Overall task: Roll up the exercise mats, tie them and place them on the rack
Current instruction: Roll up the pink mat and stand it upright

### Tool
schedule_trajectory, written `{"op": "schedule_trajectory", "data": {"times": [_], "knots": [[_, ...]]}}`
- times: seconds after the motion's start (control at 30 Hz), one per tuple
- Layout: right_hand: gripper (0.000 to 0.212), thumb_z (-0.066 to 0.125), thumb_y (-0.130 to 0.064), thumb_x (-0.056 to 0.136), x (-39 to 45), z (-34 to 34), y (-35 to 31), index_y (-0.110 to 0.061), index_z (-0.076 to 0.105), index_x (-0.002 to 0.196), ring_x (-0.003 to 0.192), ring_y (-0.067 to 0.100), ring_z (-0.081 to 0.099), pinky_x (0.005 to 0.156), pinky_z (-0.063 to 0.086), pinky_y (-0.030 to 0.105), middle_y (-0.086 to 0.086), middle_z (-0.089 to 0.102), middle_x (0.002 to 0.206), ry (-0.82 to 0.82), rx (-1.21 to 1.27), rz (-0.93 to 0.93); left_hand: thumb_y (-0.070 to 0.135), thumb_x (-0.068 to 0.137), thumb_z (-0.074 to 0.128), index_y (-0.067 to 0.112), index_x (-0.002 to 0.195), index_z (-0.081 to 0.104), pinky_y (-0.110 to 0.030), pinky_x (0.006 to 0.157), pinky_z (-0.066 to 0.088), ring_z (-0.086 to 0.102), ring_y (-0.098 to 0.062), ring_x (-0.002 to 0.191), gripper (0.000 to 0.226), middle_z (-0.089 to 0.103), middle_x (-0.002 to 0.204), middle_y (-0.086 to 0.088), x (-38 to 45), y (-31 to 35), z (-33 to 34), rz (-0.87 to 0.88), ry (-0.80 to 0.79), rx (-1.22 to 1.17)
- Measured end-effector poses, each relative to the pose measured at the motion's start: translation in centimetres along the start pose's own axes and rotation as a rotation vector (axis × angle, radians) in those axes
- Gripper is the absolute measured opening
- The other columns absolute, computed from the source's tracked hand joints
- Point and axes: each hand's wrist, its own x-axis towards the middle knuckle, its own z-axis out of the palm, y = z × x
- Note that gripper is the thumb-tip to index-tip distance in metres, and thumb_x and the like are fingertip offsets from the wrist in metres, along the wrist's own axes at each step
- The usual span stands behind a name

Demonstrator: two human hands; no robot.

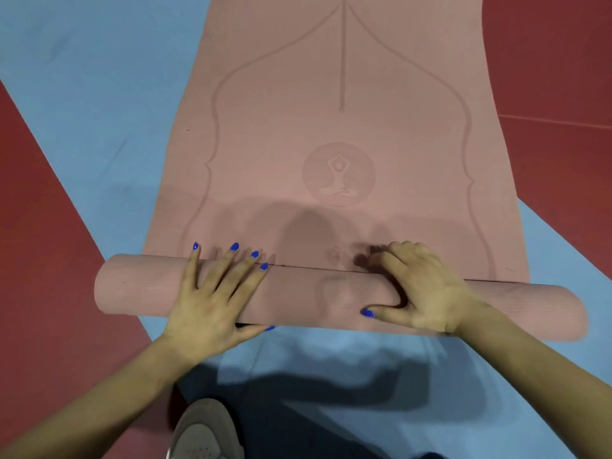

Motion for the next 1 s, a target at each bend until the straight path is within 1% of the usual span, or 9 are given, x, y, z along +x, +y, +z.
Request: {"op": "schedule_trajectory", "data": {"times": [0.1,0.17,0.37,0.47,0.53,0.7,0.8,0.87,1.0], "knots": [[0.047,0.046,-0.051,0.085,0.8,-0.1,0.7,-0.007,0.061,0.09,0.063,0.028,0.051,0.063,0.036,0.033,0.006,0.055,0.075,0.241,-0.039,-0.025,0.074,0.072,0.059,0.008,0.123,0.064,-0.058,0.098,0.04,0.062,-0.033,0.11,0.083,0.066,0.118,-0.01,1.4,-1.2,0.1,0.038,-0.029,-0.039],[0.04,0.043,-0.043,0.087,1.5,-0.5,1.4,-0.007,0.057,0.076,0.057,0.029,0.05,0.056,0.036,0.032,0.008,0.053,0.066,0.307,-0.068,-0.011,0.076,0.075,0.053,0.008,0.121,0.065,-0.046,0.092,0.045,0.064,-0.03,0.099,0.083,0.067,0.113,-0.008,2.5,-2.0,-0.2,0.048,-0.07,-0.103],[0.044,0.031,-0.039,0.088,4.2,-1.5,2.7,-0.011,0.053,0.062,0.046,0.031,0.054,0.042,0.037,0.028,0.006,0.057,0.054,0.106,-0.184,0.056,0.078,0.081,0.037,0.006,0.117,0.066,-0.042,0.091,0.041,0.064,-0.029,0.091,0.085,0.07,0.105,-0.005,5.5,-4.3,0.4,0.147,-0.163,-0.151],[0.041,0.022,-0.04,0.096,5.5,-2.1,2.2,-0.015,0.044,0.073,0.066,0.033,0.06,0.052,0.031,0.031,0.008,0.065,0.074,0.041,-0.291,0.157,0.076,0.085,0.034,0.005,0.112,0.068,-0.041,0.093,0.04,0.065,-0.029,0.091,0.083,0.07,0.098,-0.007,6.8,-5.2,0.6,0.186,-0.172,-0.178],[0.035,0.028,-0.037,0.1,5.8,-1.9,2.1,-0.015,0.047,0.08,0.081,0.034,0.061,0.059,0.029,0.032,0.01,0.067,0.088,0.023,-0.325,0.32,0.071,0.088,0.034,0.005,0.111,0.068,-0.04,0.093,0.039,0.066,-0.029,0.091,0.078,0.07,0.098,-0.009,7.6,-5.8,0.8,0.221,-0.158,-0.191],[0.051,0.029,-0.04,0.095,4.3,0.6,0.5,-0.008,0.061,0.07,0.065,0.035,0.055,0.057,0.041,0.038,0.013,0.06,0.07,0.274,-0.263,0.468,0.062,0.09,0.039,0.008,0.109,0.068,-0.039,0.092,0.039,0.064,-0.029,0.089,0.065,0.069,0.093,-0.007,9.7,-7.0,1.2,0.276,-0.133,-0.206],[0.058,0.014,-0.04,0.101,3.0,2.4,-0.8,-0.011,0.064,0.093,0.078,0.034,0.052,0.078,0.039,0.045,0.011,0.059,0.084,0.231,-0.33,0.459,0.064,0.092,0.033,0.01,0.103,0.069,-0.039,0.09,0.04,0.061,-0.029,0.086,0.065,0.067,0.09,-0.007,10.8,-7.6,1.3,0.26,-0.143,-0.202],[0.048,0.025,-0.038,0.098,2.7,2.8,-0.8,-0.011,0.064,0.1,0.079,0.034,0.055,0.086,0.041,0.048,0.01,0.061,0.088,0.323,-0.334,0.453,0.063,0.093,0.03,0.011,0.1,0.069,-0.038,0.088,0.04,0.06,-0.028,0.085,0.066,0.067,0.088,-0.005,10.9,-7.7,1.5,0.279,-0.148,-0.194],[0.039,0.035,-0.035,0.091,3.9,2.5,-0.2,-0.012,0.065,0.083,0.064,0.033,0.052,0.069,0.041,0.042,0.008,0.058,0.073,0.426,-0.327,0.486,0.057,0.097,0.028,0.01,0.091,0.07,-0.037,0.085,0.041,0.058,-0.028,0.075,0.063,0.064,0.078,-0.004,11.2,-7.8,1.4,0.246,-0.09,-0.169]]}}
